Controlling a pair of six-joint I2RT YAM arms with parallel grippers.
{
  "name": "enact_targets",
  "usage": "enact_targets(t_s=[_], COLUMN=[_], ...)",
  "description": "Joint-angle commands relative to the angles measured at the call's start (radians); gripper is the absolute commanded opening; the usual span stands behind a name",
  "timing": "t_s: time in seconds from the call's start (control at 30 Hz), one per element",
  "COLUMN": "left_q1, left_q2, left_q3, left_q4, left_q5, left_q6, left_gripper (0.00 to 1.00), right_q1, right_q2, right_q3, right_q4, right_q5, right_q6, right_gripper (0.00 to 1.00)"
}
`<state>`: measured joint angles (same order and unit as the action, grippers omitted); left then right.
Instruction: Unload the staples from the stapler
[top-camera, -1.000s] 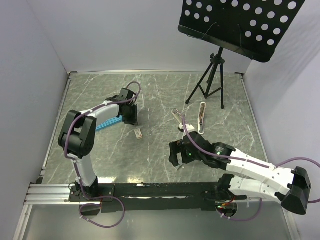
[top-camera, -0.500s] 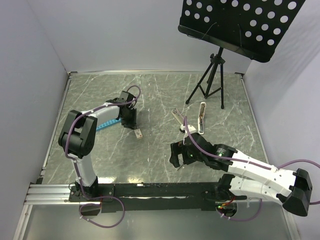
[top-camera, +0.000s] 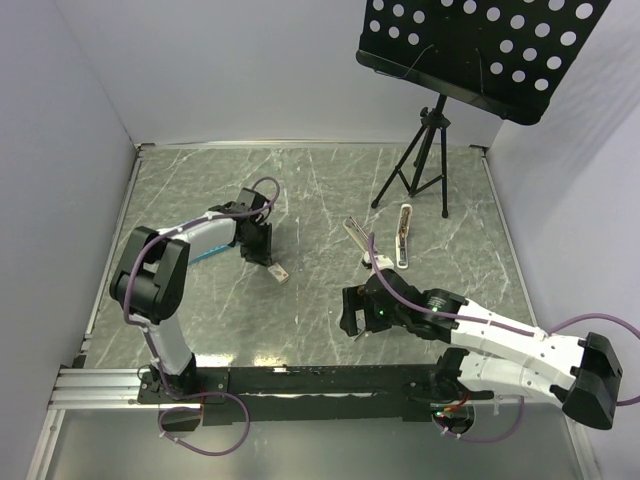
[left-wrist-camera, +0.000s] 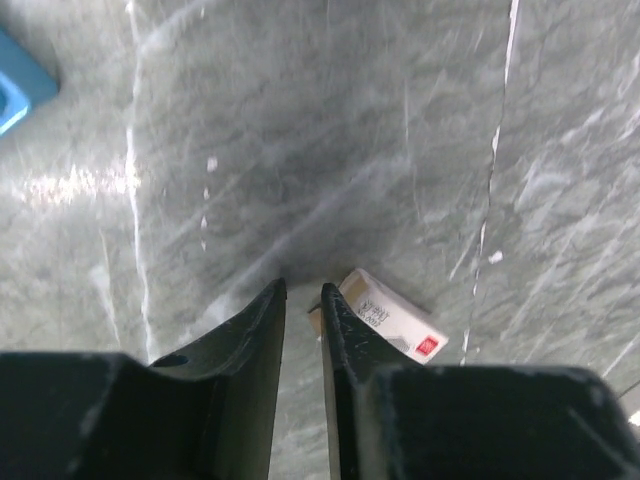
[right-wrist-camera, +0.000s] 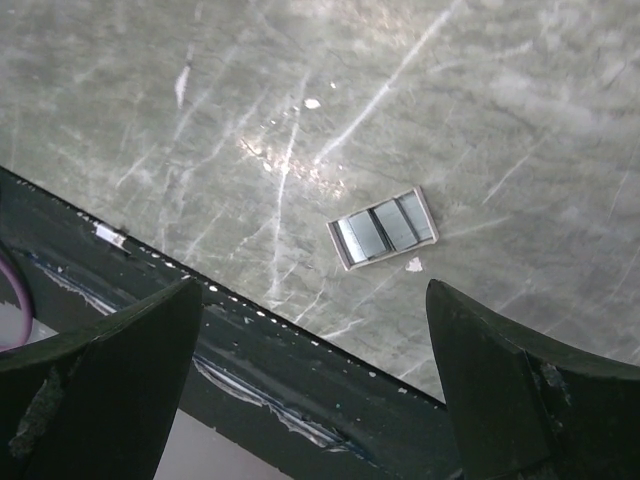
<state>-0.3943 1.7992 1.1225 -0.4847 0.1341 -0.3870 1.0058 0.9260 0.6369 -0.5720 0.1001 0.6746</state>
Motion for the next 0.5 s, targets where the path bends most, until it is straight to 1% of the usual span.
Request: enact_targets(t_s=[0.0, 0.2, 0.33, 0.47], left_q1=[-0.005, -0.003, 0.002, 0.006], left_q2=[-0.090, -0.173, -0.248, -0.340], left_q3=[-0.009, 0.031, 0.042, 0.004], left_q4=[-0.009, -0.034, -0.029, 0.018], left_q5=[-0.011, -0.059, -0.109, -0.151], left_q6=[-0.026, -0.020, -0.004, 0.005], left_gripper=[0.29, 0.36, 0.39, 0.41], right_q1=[0.010, 0.011, 0.010, 0.020], right_q2=[0.033, 0.051, 0.069, 0.106], right_q3=[-0.031, -0.095, -0.152, -0.164], right_q4=[0.003, 0.055, 0.135, 0.181], right_q5=[-0.019, -0.069, -0.118, -0.126], right_q6=[0.094, 0.144, 0.189, 0.210], right_gripper=[0.98, 0.98, 0.97, 0.97])
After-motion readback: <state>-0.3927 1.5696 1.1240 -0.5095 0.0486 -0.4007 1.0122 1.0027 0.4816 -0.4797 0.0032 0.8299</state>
